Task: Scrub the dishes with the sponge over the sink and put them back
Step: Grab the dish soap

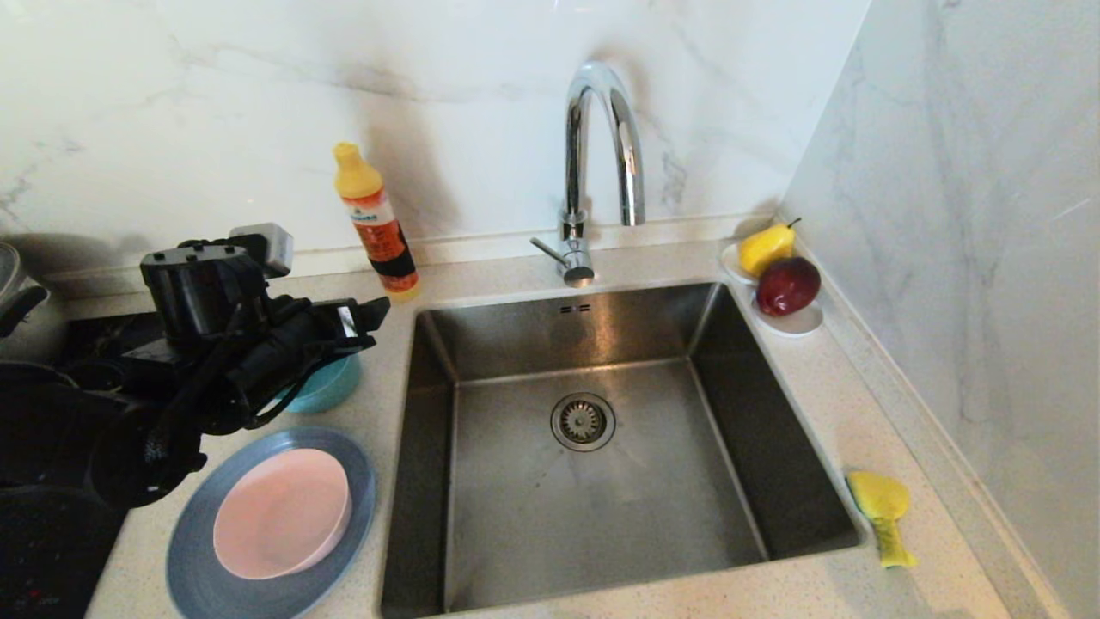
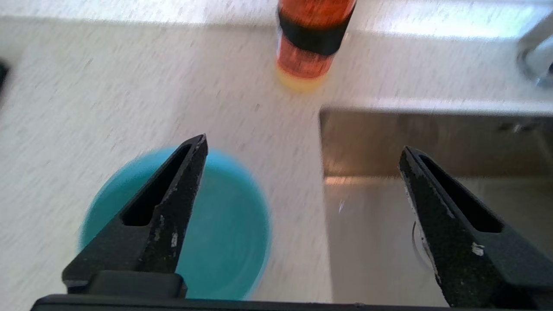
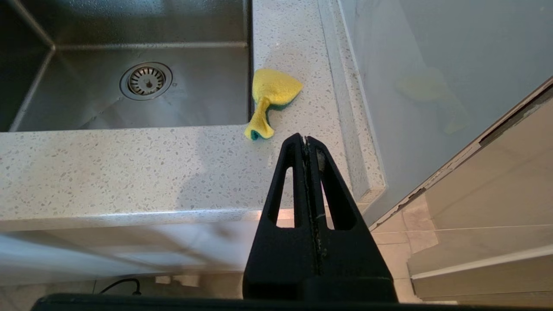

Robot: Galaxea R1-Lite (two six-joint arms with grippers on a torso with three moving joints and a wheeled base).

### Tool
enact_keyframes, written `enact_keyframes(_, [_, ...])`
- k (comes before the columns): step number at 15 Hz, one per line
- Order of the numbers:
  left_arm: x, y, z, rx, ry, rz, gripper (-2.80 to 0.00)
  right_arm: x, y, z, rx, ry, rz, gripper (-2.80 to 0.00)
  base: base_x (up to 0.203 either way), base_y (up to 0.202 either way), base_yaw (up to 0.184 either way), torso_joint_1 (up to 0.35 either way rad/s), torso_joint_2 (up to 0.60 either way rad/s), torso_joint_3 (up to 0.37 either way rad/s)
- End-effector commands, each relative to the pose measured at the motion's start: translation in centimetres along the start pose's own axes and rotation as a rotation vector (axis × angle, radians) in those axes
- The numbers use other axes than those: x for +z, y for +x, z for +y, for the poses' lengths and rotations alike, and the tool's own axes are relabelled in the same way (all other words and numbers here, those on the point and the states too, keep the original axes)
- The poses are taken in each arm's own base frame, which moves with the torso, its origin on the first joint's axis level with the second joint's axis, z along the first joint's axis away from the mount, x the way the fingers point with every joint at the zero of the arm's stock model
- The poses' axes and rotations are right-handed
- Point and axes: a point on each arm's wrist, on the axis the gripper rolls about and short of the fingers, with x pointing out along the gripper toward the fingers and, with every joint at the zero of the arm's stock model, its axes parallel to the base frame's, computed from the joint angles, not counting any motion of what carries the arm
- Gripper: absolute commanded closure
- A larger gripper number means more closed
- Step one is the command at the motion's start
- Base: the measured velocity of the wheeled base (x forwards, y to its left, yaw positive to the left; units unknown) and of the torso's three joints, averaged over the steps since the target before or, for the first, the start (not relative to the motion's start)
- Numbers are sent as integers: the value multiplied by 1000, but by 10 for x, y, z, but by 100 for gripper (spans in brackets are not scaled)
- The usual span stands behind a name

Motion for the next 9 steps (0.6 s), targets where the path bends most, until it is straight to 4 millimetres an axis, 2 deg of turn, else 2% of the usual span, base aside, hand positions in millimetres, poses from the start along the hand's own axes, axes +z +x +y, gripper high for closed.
enact_keyframes(1, [-15,22,-3,0,-2,-18,-280,0,0,0,1,0,1,0,0,0,0,0,0,0])
enact_keyframes(6, [-27,51,-8,0,-7,-58,-280,0,0,0,1,0,1,0,0,0,0,0,0,0])
enact_keyframes(9, [-16,63,-12,-6,-23,-120,-280,0,0,0,1,0,1,0,0,0,0,0,0,0])
